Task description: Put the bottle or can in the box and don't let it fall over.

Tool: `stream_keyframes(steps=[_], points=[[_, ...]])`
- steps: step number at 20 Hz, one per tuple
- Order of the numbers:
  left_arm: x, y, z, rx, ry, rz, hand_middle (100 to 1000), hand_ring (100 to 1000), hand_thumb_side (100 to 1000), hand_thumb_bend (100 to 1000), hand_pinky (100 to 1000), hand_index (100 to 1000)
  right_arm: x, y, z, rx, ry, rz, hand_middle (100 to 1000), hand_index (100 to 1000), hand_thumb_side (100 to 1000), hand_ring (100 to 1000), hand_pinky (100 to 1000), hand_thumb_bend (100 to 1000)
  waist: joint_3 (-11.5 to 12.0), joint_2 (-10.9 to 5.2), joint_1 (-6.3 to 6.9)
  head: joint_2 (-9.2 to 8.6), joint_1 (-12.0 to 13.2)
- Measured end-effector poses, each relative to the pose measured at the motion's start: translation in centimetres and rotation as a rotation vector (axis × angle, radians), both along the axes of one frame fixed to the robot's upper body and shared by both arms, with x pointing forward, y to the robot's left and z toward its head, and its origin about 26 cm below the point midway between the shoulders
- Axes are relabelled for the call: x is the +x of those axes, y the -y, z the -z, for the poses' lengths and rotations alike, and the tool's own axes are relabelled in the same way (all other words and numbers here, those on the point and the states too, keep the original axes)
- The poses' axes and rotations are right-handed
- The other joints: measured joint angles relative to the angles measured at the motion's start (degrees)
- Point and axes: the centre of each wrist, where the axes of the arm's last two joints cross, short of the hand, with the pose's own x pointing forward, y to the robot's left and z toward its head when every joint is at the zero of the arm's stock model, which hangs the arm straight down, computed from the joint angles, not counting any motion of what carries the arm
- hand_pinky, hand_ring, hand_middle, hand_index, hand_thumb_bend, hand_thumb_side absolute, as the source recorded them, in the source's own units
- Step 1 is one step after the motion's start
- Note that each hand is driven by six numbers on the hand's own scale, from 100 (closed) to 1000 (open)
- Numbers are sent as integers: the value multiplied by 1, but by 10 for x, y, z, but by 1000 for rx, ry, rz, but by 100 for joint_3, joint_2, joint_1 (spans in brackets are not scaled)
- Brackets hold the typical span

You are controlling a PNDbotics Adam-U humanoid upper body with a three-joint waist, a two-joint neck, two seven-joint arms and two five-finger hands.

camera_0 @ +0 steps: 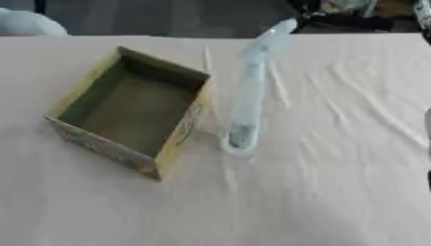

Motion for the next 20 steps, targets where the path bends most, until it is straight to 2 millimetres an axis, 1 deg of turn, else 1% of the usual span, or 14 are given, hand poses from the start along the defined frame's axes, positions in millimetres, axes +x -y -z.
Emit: stream_keyframes(steps=[3, 6, 8, 10, 14, 15, 16, 17, 18, 19, 20], points=[[0, -1, 0, -1, -2, -6, 1000, 980, 815, 169, 1000, 891, 0, -1, 3, 13, -20, -12, 861, 839, 100, 631, 893, 675, -19, 0, -26, 0, 21], [-1, -2, 1, 3, -7, -12, 1000, 980, 815, 168, 1000, 891, -1, -3, 11, 53, -67, -60, 869, 858, 100, 627, 895, 683, -52, -12, -56, 4, 36], [-1, -3, 1, 10, -9, -17, 1000, 980, 815, 168, 1000, 891, -2, -4, 16, 100, -100, -112, 863, 876, 100, 616, 886, 691, -81, -38, -85, 5, 42], [-1, -3, 1, 10, -11, -19, 1000, 980, 815, 168, 1000, 891, -3, -6, 21, 161, -132, -167, 838, 901, 107, 592, 850, 704, -90, -49, -98, 6, 46], [-2, -5, 2, 18, -17, -25, 1000, 980, 815, 168, 1000, 891, -5, -9, 30, 290, -190, -266, 786, 929, 128, 540, 722, 728, -116, -57, -122, 7, 56], [-2, -5, 2, 18, -17, -25, 1000, 980, 816, 168, 1000, 891, -6, -10, 32, 320, -206, -286, 768, 932, 138, 522, 676, 738, -120, -58, -125, 9, 58], [-2, -5, 2, 18, -18, -25, 1000, 980, 816, 167, 1000, 891, -6, -10, 35, 348, -223, -304, 735, 943, 125, 491, 621, 755, -124, -59, -126, 21, 60], [-2, -5, 2, 18, -18, -26, 1000, 980, 816, 167, 1000, 891, -7, -11, 37, 375, -240, -321, 691, 947, 150, 456, 560, 750, -129, -61, -126, 36, 61], [-2, -5, 2, 18, -19, -27, 1000, 980, 816, 167, 1000, 891, -7, -12, 39, 402, -256, -338, 691, 947, 150, 456, 560, 750, -130, -63, -127, 48, 62], [-2, -5, 2, 18, -19, -28, 1000, 980, 816, 167, 1000, 891, -8, -13, 41, 428, -272, -354, 616, 950, 157, 398, 462, 757, -130, -65, -128, 48, 62], [-2, -5, 2, 18, -20, -28, 1000, 980, 816, 167, 1000, 891, -8, -14, 43, 452, -287, -371, 602, 950, 160, 385, 437, 757, -130, -65, -129, 49, 62]])
